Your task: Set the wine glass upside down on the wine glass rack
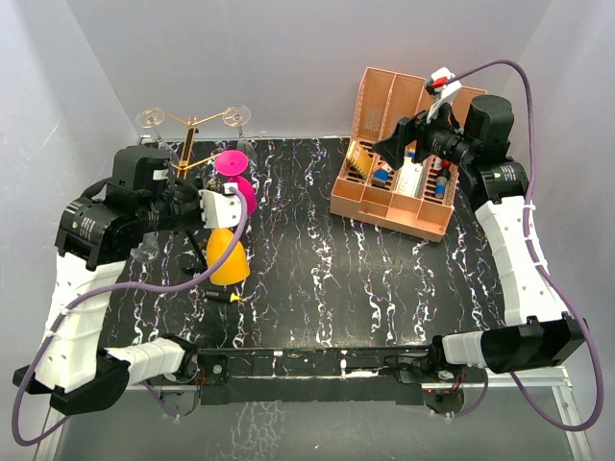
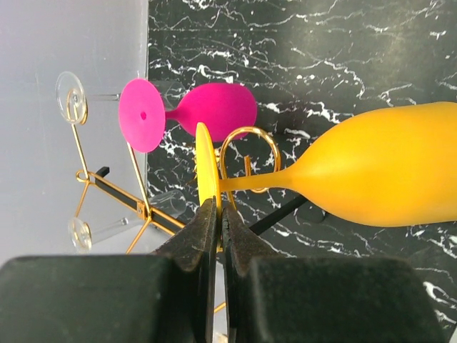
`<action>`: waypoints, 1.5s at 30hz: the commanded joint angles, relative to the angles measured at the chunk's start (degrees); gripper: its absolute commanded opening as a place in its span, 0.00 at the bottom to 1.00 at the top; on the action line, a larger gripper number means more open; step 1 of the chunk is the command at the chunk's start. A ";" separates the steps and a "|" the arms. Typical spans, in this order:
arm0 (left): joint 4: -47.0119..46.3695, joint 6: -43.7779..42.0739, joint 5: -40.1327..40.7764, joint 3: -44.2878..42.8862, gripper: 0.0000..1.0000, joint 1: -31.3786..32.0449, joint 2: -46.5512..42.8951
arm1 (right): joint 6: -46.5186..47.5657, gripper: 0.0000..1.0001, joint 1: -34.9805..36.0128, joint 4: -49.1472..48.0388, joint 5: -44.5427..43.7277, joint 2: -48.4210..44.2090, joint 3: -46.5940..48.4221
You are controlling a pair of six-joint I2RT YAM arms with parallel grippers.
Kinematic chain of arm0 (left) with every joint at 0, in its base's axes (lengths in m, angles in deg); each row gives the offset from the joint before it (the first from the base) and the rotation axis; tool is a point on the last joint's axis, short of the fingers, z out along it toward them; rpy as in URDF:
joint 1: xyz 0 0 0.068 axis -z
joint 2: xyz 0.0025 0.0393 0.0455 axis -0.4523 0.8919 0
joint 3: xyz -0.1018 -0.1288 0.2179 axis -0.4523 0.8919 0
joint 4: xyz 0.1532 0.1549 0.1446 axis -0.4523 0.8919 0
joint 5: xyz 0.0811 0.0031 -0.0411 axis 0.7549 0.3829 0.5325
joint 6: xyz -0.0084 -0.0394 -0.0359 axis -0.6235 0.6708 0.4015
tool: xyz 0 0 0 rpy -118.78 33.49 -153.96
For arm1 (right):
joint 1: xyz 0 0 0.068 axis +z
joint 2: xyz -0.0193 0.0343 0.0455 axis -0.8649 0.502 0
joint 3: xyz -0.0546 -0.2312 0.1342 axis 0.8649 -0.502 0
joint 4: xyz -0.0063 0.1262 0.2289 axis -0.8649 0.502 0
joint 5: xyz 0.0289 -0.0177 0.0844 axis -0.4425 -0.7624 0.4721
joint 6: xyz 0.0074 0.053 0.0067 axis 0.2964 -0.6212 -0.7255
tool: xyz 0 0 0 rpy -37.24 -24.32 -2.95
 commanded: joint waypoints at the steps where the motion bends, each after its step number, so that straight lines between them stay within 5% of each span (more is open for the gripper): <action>1: 2.52 -3.36 3.62 -2.60 0.00 0.34 -1.15 | -0.22 0.91 -0.21 -3.34 0.79 -1.17 0.17; 19: -0.65 -7.31 15.12 2.19 0.00 0.30 -0.42 | 0.04 0.92 -0.29 -3.28 1.29 -1.08 0.25; 45: -9.94 -10.14 12.08 10.38 0.00 0.30 -0.31 | -0.05 0.92 -0.32 -3.95 2.16 -0.94 -0.30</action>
